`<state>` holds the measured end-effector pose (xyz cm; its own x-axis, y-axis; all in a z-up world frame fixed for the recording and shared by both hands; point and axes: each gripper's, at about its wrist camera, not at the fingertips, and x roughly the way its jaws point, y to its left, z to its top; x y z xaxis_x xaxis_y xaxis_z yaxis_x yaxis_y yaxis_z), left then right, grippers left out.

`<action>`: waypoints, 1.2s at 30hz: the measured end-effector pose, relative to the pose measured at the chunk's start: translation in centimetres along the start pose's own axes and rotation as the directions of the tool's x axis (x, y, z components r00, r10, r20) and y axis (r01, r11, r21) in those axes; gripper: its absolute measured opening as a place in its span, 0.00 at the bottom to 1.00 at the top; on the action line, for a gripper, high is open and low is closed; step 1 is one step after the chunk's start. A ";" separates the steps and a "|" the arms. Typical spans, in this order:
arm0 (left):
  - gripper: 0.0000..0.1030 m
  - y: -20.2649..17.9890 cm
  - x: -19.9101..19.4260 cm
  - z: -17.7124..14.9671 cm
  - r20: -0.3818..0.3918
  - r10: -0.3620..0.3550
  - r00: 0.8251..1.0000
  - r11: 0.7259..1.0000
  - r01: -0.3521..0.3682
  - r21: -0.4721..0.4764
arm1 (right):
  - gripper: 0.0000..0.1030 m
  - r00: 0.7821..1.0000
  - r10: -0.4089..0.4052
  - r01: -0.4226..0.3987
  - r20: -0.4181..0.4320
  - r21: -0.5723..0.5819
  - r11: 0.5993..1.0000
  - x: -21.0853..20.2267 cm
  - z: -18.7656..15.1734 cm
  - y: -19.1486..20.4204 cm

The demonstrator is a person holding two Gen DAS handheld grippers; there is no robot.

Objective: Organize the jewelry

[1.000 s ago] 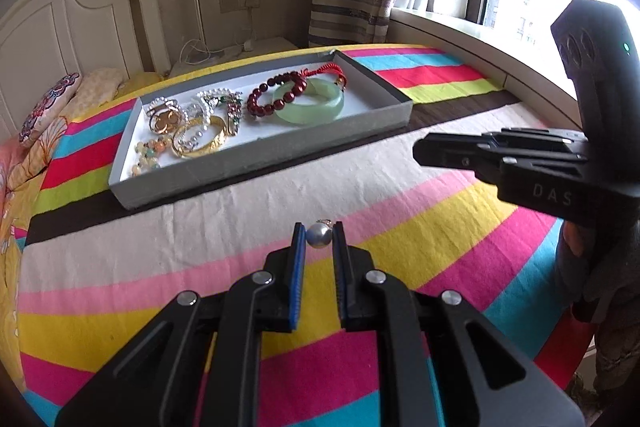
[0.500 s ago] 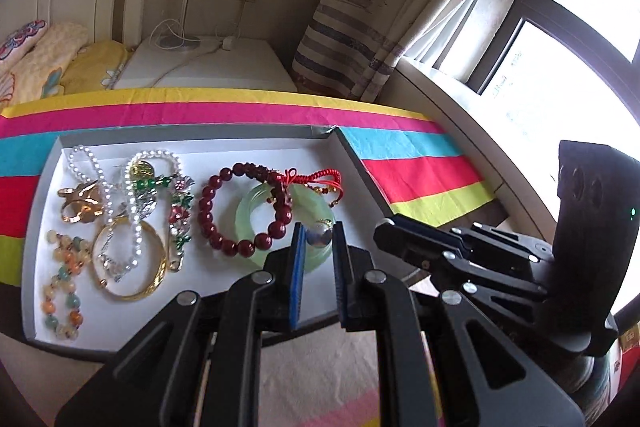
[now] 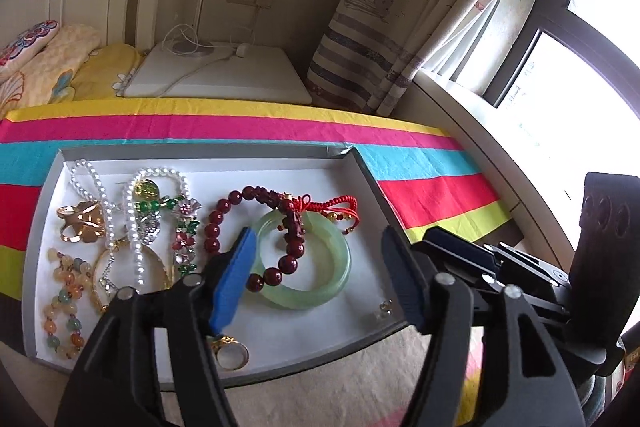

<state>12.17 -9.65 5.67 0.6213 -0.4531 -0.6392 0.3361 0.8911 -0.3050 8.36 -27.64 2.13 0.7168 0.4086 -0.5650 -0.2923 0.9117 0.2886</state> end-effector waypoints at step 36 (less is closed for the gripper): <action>0.98 1.2 -9.9 -8.2 0.242 0.402 0.883 0.911 -0.412 -0.009 | 0.83 0.982 -0.178 0.184 0.066 -0.097 0.978 -2.3 -5.7 6.0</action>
<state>0.64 -3.89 5.79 0.8548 -0.0482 -0.5166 0.0436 0.9988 -0.0211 1.37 -22.82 0.74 0.7975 0.2364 -0.5552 -0.2156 0.9710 0.1037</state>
